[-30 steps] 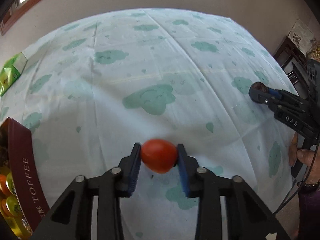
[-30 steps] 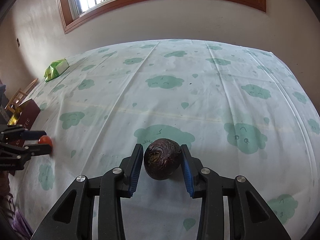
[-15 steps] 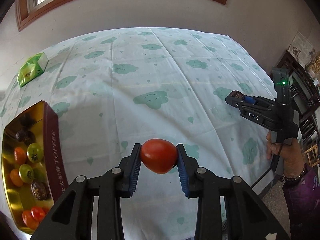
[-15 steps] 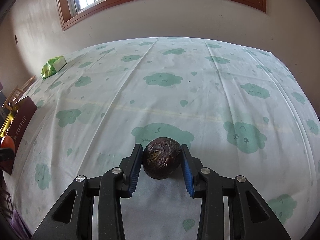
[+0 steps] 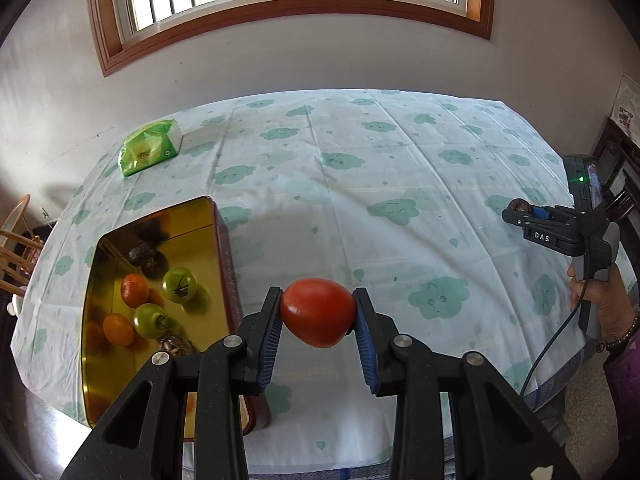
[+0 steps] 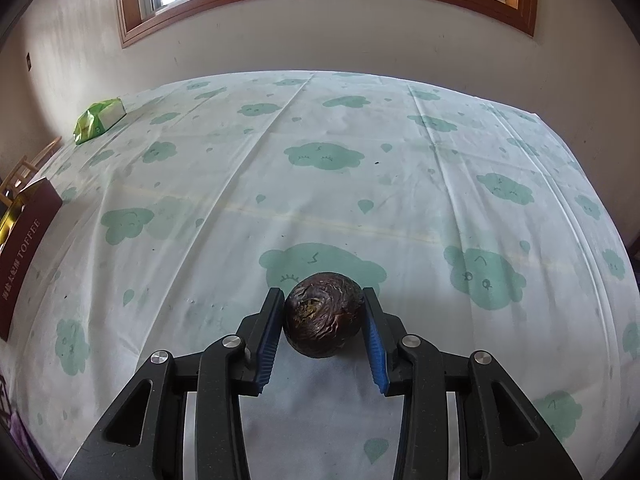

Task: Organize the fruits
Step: 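Carry the red tomato into the tray and release it with the left gripper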

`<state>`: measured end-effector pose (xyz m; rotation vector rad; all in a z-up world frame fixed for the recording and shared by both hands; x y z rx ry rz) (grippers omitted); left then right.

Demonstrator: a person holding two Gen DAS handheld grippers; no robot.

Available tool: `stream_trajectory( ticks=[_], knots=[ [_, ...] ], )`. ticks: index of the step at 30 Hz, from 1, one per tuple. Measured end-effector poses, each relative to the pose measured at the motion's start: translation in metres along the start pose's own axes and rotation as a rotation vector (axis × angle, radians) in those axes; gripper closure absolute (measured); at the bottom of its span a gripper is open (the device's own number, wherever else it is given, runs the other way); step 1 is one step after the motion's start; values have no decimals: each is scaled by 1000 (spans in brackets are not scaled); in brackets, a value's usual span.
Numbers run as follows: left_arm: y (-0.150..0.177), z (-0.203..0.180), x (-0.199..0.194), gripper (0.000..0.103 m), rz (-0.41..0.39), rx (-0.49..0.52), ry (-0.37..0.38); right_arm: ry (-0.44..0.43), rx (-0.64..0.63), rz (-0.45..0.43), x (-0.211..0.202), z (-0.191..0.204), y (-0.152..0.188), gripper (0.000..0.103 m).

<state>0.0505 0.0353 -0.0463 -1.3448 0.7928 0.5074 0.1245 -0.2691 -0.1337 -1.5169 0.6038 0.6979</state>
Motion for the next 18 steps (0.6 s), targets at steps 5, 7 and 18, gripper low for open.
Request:
stream_trajectory(
  ticks=[5,7,18],
  knots=[
    [5,23,-5,72,-12,-43,-26,10,-8,2,0,1,0,64],
    [6,32,-6,72,-13,-57,-36,11,-8,2,0,1,0,64],
    [23,71,2,72,5,-121,-83,12,-9,2,0,1,1,64]
  ],
)
Point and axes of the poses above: each gripper's, at about its wrist camera, not at the fingertips, and x roughly the way its jaws point, z to its left, y to its underside, the point moved 7 cm from there along x, roughly the way its jaws point, and after that the axes turned 2 degrees about -z, right-handed, at the moved point
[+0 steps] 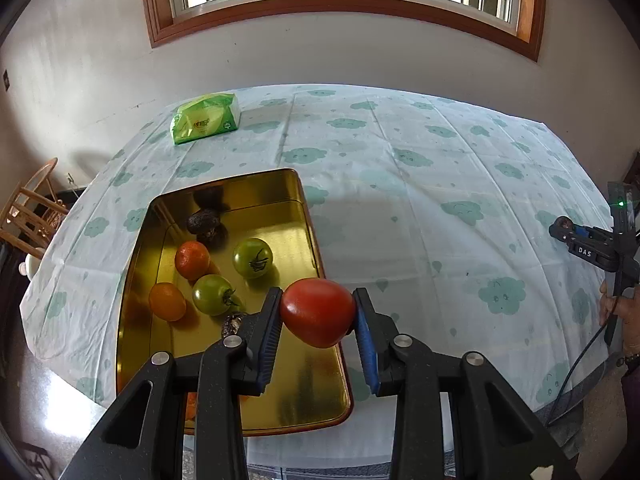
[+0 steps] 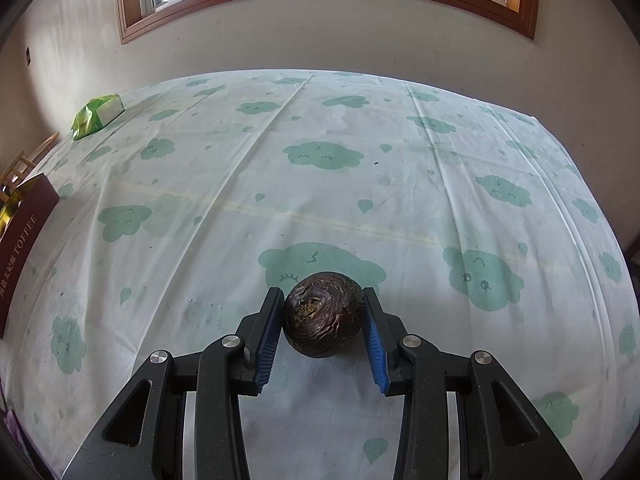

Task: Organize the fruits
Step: 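Carry the red tomato into the tray and release it with the left gripper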

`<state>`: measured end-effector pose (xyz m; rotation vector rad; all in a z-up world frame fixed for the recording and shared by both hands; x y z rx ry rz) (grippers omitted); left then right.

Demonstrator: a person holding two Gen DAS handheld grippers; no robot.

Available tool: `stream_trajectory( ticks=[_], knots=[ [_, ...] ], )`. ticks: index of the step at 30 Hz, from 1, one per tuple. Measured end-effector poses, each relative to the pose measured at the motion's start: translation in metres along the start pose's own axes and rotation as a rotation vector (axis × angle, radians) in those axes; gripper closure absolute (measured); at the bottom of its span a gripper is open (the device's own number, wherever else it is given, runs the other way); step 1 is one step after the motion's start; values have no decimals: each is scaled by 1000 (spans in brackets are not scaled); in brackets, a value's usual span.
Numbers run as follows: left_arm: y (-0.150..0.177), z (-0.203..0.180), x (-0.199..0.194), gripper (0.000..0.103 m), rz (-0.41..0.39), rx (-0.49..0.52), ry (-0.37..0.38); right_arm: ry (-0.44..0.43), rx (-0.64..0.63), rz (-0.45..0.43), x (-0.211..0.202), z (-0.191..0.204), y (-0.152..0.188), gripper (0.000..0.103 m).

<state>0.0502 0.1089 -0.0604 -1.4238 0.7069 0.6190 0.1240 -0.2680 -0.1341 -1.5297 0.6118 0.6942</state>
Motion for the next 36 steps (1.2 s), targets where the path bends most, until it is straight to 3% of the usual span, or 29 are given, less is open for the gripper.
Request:
stream_trajectory(
  ticks=[14,36],
  knots=[
    [15,42,29,72,44,-65,-66,0,0,0,0,0,0,64],
    [31,110,38,72,72,-195,-95,0,-1,0,0,0,0,63]
  ],
)
Point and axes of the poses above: each gripper's, at about its wrist camera, not at the fingertips, and x roughly the way its jaws point, z to its left, y to its underside, the point moved 7 cm from there along x, roughly the way its jaws point, and after that the axes turned 2 degrees about -z, right-handed, at the moved point
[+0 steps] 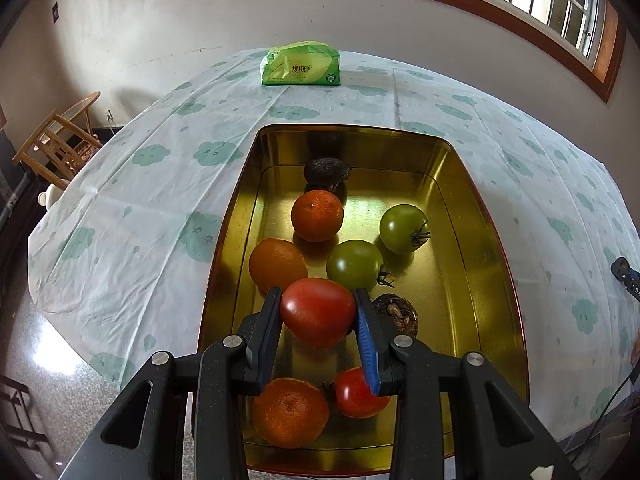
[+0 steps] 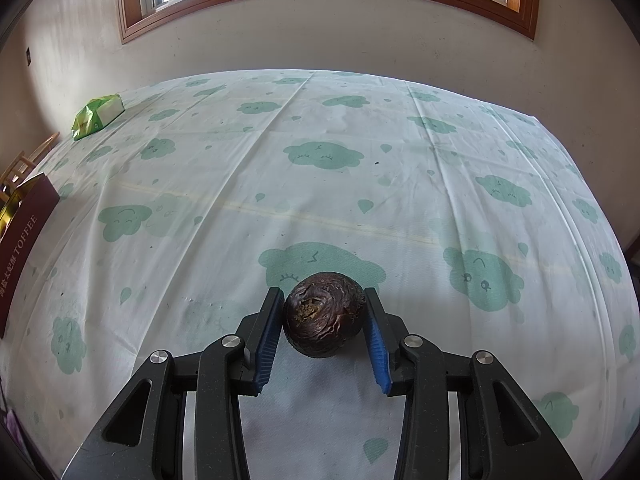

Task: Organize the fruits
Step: 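Carry the red tomato into the tray and release it with the left gripper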

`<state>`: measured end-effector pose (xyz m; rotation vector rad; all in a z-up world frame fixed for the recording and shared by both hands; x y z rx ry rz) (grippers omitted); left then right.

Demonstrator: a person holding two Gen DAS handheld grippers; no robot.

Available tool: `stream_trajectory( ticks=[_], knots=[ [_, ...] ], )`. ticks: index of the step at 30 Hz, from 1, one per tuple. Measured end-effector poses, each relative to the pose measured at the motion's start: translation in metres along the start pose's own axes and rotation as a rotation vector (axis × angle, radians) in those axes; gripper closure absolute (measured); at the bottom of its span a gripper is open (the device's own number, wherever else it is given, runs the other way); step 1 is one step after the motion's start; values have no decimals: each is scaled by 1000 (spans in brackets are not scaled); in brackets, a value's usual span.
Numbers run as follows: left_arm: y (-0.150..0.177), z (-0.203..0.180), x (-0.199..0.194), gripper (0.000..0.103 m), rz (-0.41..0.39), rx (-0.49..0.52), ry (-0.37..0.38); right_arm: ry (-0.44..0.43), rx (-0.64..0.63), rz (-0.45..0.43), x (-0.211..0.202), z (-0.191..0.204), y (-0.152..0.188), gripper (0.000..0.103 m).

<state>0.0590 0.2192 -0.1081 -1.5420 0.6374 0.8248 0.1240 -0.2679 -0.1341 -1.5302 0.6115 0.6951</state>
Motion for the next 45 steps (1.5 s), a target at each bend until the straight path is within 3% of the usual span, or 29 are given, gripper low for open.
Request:
stream_trajectory(
  ticks=[45],
  knots=[
    [-1,-10,2,71,-36,71,-38,0,-1,1,0,1,0,62]
  ],
)
Point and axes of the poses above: each gripper's, at about its wrist camera, not at the fingertips, and x roughly the way its jaws point, z to its left, y to its underside, the point moved 7 cm from there along x, roughly the way its jaws point, and after that the axes turned 2 degrees about -z, right-handed, at the moved point
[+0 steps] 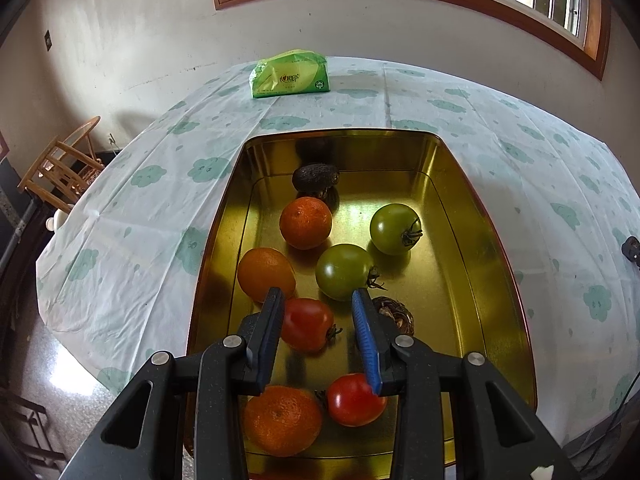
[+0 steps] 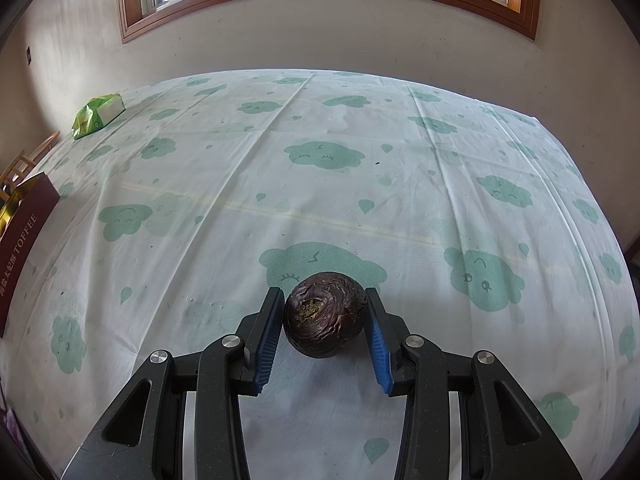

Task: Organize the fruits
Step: 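Carry the red tomato into the tray and release it with the left gripper, then carry the passion fruit over the tray and release it with the right gripper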

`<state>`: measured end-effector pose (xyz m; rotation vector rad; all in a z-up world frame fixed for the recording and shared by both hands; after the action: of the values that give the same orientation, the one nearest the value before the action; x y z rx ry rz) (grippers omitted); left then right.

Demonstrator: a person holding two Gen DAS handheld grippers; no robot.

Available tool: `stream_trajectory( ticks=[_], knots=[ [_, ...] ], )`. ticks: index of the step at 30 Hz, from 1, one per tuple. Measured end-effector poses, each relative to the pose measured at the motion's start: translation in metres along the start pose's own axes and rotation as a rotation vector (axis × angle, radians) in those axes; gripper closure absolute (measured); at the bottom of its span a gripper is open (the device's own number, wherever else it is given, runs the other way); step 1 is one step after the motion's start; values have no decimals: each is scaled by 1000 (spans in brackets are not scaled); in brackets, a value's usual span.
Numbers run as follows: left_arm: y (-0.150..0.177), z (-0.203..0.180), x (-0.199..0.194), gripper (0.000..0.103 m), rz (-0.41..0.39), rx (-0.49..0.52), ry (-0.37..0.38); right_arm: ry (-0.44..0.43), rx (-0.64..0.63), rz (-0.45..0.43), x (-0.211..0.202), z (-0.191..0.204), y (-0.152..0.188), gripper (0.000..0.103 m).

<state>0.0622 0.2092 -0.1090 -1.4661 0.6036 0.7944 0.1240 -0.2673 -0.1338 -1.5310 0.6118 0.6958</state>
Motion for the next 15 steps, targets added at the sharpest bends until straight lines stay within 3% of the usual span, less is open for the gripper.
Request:
stream_trajectory(
  ticks=[10,15],
  knots=[
    [-1,1,-9,70,-24,15,-23,26,-25,-2,-2,4,1,63],
    [-2,1,-19,62,-54,31,-42,3,1,1,-7,11,7,63]
  ],
)
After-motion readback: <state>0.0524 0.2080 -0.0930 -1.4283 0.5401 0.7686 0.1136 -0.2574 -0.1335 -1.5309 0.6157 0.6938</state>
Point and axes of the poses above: each gripper's, at about its wrist camera, not at the fingertips, and x roughly the way its jaws point, z to its left, y to its underside, the point moved 7 cm from there along x, roughly the way its jaws point, and after that the axes turned 2 degrees about -z, right-handed, at the moved point
